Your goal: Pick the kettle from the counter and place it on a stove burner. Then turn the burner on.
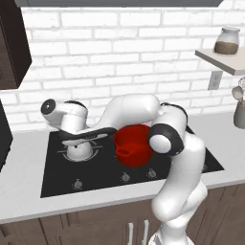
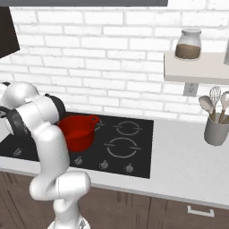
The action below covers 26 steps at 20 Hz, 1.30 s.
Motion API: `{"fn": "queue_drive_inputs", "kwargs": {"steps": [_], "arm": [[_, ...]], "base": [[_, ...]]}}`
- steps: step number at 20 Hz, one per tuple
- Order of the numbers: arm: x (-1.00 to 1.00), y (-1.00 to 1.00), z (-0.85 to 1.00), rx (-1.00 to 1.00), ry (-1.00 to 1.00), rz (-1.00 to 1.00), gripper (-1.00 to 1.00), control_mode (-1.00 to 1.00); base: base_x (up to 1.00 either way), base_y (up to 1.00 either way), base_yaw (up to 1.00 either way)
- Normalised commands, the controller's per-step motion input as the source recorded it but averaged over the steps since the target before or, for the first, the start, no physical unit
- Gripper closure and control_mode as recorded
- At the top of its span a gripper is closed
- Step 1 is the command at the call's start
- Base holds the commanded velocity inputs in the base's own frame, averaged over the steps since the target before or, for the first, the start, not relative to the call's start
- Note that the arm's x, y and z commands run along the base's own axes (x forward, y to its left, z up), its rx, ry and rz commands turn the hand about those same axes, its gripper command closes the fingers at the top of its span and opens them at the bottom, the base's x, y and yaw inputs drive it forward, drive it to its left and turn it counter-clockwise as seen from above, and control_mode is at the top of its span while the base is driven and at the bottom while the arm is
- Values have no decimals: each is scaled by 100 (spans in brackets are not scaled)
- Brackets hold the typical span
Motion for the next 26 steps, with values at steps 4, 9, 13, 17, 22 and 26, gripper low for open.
{"fn": "queue_drive_inputs", "kwargs": {"steps": [4,9,13,17,22,26], "arm": [[-79,0,1,8,10,9,-100,-100],[-62,-1,-5,0,0,14,-100,-100],[-64,-9,-8,1,0,20,-100,-100],[-74,-20,-3,9,2,20,-100,-100],[-61,-27,0,14,12,17,-100,-100],[-45,-39,0,14,17,13,-100,-100]], "base": [[0,0,0],[0,0,0],[0,0,0],[0,0,0],[0,0,0],[0,0,0]]}}
